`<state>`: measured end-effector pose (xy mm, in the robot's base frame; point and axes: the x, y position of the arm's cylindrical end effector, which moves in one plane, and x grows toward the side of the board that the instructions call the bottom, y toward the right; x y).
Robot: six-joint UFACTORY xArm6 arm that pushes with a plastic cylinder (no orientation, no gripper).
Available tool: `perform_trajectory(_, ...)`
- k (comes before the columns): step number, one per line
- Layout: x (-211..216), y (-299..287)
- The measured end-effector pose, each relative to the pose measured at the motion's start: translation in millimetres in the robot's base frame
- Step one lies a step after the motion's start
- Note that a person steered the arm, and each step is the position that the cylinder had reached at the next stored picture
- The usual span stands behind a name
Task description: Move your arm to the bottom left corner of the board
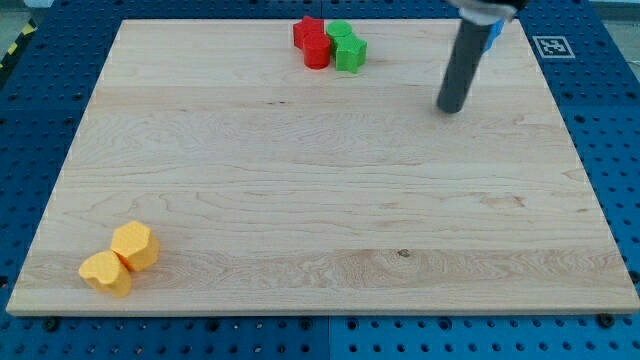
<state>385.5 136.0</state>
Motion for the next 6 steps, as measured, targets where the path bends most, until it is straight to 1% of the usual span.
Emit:
perform_trajectory(1,30,-81)
perform_trajectory(2,48,-176)
perform_trajectory(3,72,-288)
perform_trajectory(4,100,-381)
perform_trajectory(5,142,-433)
perform_trajectory(6,210,-435)
